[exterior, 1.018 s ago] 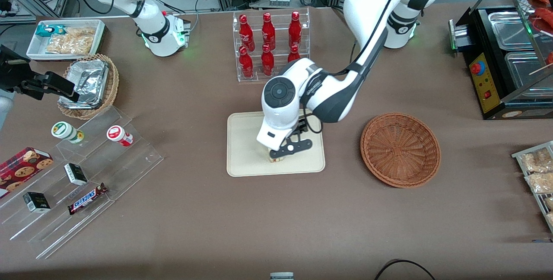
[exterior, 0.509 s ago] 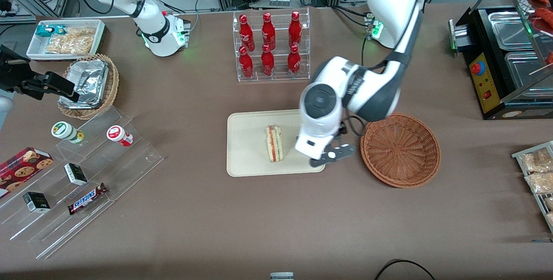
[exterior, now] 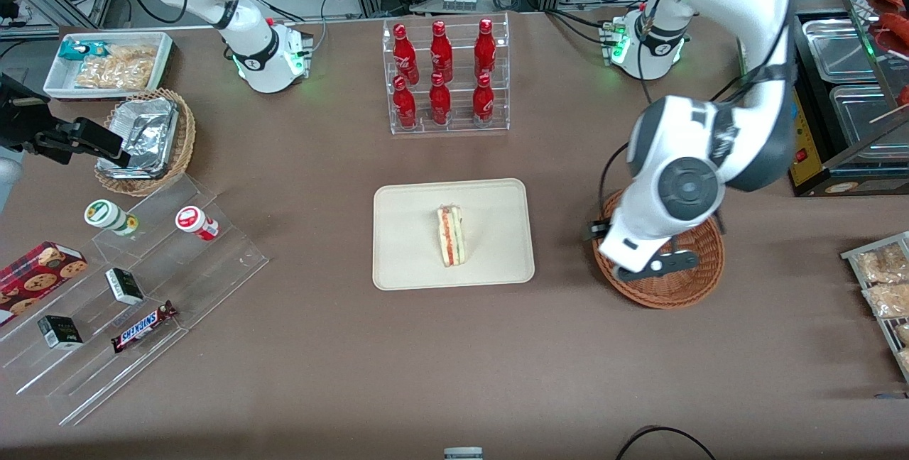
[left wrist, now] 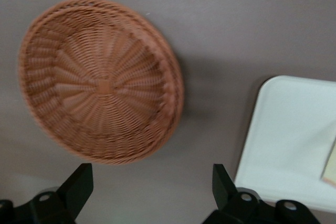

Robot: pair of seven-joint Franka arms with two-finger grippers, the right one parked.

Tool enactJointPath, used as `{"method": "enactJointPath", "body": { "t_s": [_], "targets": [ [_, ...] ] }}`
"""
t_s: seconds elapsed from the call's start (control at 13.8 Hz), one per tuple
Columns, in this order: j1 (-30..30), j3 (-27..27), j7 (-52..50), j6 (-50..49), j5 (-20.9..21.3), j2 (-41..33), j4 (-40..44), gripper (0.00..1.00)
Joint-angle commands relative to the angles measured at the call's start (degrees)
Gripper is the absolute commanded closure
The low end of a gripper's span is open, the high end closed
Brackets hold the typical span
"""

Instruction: Place sandwich from basket to tray

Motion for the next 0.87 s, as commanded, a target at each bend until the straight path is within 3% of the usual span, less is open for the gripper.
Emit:
{"method": "enactJointPath", "body": {
  "t_s": [0.0,0.29,0.36,0.58,0.8],
  "targets": [
    [-1.0,4.4,6.0,-4.5,-0.7,-6.3,-2.8,0.00],
    [-0.6,6.8,12.5,-10.1,0.3,-12.3,-2.2,0.00],
    [4.7,5.5,13.2,-10.7,0.5,-12.8,-1.7,0.00],
    [15.2,-4.7,14.0,-14.7,5.8,-15.4,0.9,0.00],
    [31.8,-21.9,14.4,-16.9,8.5,-19.1,0.7,0.00]
  ]
}}
